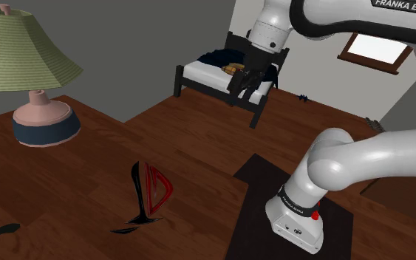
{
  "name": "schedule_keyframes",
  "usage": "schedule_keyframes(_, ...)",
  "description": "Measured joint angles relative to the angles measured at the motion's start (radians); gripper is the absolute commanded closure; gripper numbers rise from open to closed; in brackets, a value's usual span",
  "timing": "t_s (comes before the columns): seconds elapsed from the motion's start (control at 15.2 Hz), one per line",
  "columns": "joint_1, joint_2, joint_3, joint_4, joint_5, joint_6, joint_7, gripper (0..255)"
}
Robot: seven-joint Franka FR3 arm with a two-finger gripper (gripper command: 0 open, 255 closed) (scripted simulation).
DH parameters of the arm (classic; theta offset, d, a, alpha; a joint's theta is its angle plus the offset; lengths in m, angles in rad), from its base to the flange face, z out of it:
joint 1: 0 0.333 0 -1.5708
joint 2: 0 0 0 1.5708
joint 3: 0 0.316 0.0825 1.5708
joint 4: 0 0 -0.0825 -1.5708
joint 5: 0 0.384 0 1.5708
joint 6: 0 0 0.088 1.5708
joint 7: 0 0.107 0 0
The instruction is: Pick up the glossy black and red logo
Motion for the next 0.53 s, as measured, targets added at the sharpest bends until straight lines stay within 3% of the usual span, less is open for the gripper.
schedule_keyframes(0.53,0.046,0.050,0.239,-0.124,0.107,0.276,0.186,0)
